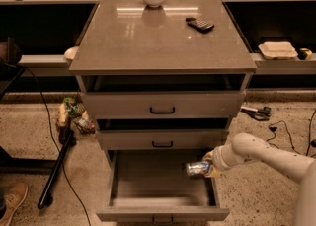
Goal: Pick redbull can from bottom drawer and place on counter
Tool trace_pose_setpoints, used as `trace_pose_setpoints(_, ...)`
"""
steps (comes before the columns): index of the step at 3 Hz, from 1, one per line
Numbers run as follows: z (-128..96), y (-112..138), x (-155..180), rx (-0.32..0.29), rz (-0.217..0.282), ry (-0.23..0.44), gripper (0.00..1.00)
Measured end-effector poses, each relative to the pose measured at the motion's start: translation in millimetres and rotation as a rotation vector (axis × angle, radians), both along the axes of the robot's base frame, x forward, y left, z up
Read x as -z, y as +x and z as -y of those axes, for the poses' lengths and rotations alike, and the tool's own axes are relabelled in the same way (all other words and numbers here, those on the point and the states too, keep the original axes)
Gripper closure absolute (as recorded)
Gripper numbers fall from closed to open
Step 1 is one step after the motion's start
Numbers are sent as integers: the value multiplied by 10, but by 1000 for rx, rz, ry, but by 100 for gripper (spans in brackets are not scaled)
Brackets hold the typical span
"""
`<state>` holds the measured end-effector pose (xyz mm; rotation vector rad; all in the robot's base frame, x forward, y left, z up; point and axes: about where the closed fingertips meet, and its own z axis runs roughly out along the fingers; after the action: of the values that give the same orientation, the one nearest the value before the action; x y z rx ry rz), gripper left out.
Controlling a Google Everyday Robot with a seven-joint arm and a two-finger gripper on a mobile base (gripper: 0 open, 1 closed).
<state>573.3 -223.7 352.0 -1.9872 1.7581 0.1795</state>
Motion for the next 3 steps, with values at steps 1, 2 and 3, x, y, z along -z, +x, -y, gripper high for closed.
trace_pose_setpoints(1, -130, -87, -696, -59, 76, -55, 100)
trace_pose_setpoints(2, -213, -128, -1246, -99, 150, -106, 100)
trace_pose_setpoints(3, -209, -113, -1389, -105, 169, -119, 100)
